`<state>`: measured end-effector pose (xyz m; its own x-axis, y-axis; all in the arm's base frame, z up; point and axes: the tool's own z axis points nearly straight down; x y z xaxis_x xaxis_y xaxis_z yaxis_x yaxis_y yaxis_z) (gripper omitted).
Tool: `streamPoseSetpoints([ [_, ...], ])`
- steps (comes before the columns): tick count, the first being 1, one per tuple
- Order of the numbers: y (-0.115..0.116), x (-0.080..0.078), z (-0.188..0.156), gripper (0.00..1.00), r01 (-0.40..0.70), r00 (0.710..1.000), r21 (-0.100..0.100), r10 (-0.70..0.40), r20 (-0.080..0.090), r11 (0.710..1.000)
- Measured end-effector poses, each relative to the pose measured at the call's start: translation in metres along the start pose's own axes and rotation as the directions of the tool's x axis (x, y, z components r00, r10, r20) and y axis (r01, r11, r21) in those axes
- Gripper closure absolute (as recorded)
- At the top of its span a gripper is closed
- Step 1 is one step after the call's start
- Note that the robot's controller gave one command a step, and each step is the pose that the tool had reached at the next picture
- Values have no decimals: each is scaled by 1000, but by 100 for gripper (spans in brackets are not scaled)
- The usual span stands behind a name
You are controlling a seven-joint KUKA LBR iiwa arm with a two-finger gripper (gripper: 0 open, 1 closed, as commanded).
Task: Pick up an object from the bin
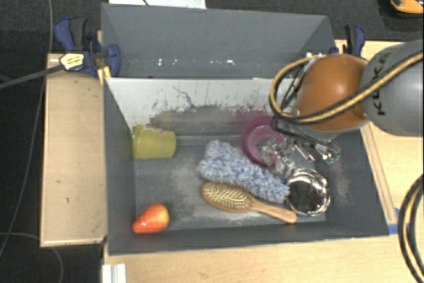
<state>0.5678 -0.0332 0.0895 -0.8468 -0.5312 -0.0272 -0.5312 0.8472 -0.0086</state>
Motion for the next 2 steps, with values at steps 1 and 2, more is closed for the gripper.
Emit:
streamPoseSetpoints([
  [1,13,-13,-72,100,-5,1000,0,5,0,1000],
  [2,11,-11,-65,100,20,1000,-1,-20,0,1000],
])
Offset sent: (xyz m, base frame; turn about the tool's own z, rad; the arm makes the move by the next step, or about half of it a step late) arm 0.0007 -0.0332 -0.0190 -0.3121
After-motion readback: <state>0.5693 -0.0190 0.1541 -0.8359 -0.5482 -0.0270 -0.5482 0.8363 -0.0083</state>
